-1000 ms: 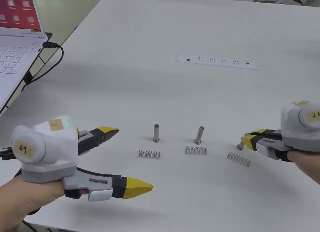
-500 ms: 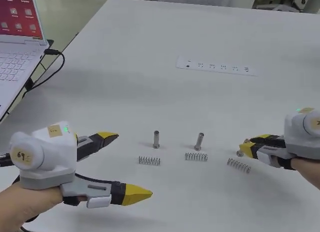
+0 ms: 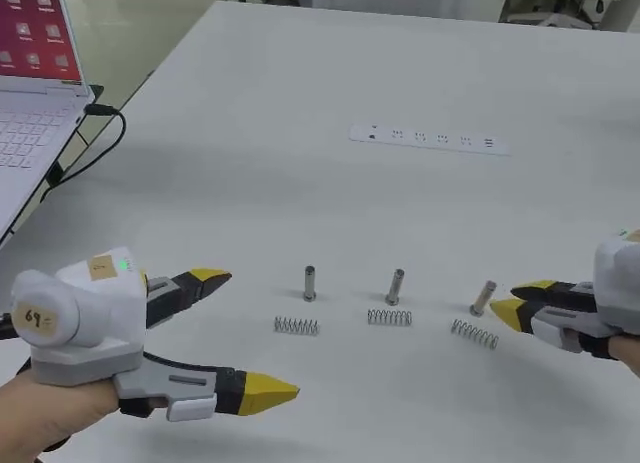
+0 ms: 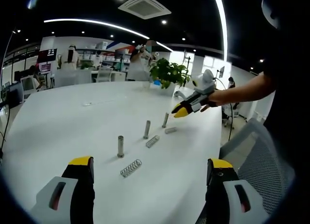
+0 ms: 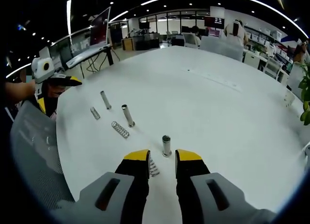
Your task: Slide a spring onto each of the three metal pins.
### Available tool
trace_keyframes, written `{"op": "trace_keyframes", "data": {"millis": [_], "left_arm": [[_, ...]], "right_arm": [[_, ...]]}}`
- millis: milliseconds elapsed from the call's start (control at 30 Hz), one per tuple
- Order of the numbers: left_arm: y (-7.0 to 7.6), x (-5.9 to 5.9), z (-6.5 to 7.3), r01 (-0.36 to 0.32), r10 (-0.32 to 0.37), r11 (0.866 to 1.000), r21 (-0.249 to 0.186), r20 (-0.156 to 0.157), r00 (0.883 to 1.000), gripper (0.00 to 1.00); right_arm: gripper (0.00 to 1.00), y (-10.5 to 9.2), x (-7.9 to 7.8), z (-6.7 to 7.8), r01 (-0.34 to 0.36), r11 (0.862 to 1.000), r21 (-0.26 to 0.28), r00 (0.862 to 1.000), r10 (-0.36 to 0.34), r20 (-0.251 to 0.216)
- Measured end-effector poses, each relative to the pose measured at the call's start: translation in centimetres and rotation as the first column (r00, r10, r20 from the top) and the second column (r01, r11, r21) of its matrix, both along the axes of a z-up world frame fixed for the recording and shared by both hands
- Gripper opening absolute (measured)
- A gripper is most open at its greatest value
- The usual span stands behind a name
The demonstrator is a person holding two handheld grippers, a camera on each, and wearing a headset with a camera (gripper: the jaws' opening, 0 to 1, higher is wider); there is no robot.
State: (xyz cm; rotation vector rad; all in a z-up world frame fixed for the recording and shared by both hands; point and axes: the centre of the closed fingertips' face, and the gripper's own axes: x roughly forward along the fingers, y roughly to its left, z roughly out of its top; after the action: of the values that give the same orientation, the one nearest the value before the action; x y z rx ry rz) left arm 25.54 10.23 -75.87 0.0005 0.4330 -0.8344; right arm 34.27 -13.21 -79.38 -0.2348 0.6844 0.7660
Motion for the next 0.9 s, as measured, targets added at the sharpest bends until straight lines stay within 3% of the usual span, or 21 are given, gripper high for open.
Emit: {"op": "trace_keyframes", "data": {"millis": [300,900], "left_arm": [[0.1,-0.1,0.0,0.000,0.000,1.000,0.000,-0.002,1.000,0.94],[0.3,-0.4,-0.2,-0.004,0.004,1.000,0.005,-0.007,1.000,0.94]], "right_arm": [[0.18,0.6,-1.6,-0.6,-0.095,0.994,-0.047,0.995,0.095,-0.002],[0.16,1.3,-2.8,-2.4,-0.213,0.970,-0.118,0.977,0.210,-0.044]]}}
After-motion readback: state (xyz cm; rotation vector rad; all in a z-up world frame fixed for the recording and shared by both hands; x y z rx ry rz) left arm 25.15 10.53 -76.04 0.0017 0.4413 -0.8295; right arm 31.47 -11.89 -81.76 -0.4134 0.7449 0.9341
